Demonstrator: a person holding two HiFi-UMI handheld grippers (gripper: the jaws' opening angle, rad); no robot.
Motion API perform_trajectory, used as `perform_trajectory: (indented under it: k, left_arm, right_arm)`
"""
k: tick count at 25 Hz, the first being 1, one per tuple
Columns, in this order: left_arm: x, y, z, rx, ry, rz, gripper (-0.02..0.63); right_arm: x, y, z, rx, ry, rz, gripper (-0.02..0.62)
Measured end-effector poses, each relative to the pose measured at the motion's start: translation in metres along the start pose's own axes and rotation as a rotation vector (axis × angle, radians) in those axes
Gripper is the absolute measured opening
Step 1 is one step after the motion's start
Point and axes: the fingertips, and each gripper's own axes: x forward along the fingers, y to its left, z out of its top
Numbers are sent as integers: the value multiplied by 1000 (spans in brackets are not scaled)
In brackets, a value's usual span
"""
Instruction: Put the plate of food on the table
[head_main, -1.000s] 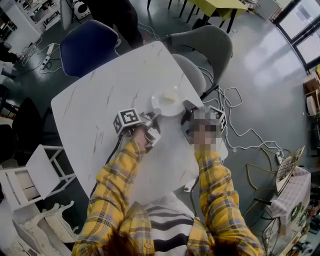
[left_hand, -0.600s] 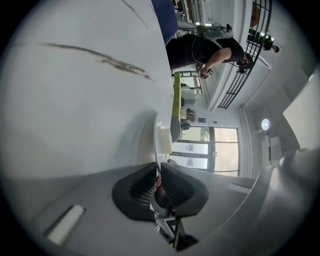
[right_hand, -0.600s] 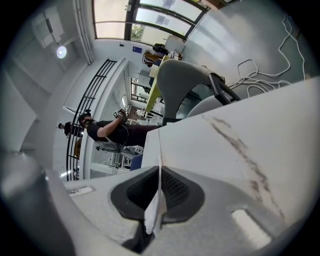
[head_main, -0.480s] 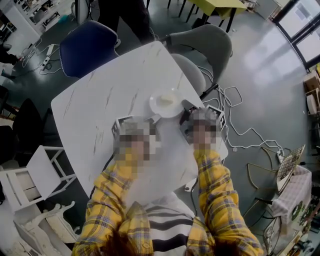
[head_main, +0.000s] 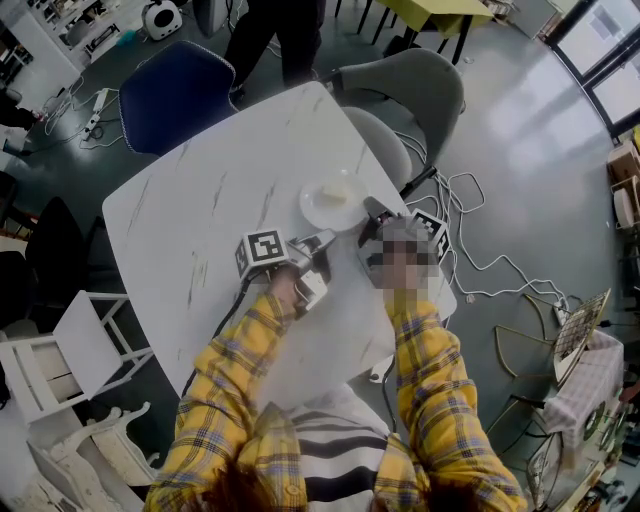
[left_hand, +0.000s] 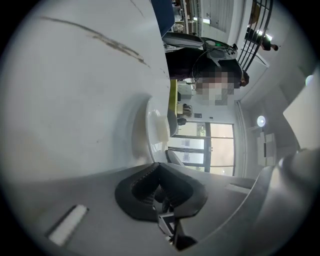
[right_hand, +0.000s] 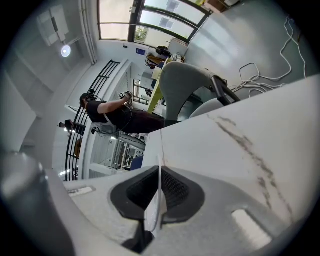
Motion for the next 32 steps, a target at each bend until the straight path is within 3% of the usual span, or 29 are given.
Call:
perform_trajectory:
  k: [9, 15, 23, 26, 32]
  left_arm:
    - [-2, 7, 24, 33, -93, 50, -5]
    - [-3, 10, 35, 59, -138, 68, -6]
    - [-4, 10, 47, 91, -173, 89, -6]
    - [-3, 10, 48, 139, -158, 104, -6]
    - [-1, 9, 47, 242, -134, 144, -6]
  right_arm:
    - [-2, -3, -12, 17, 93, 15, 12]
    - [-8, -7, -24, 4, 238, -1, 15]
    - [-17, -10, -29, -24, 358, -25, 68]
    - [-19, -11, -33, -103, 403, -61, 72]
    - [-26, -20, -34, -392, 465, -220, 74]
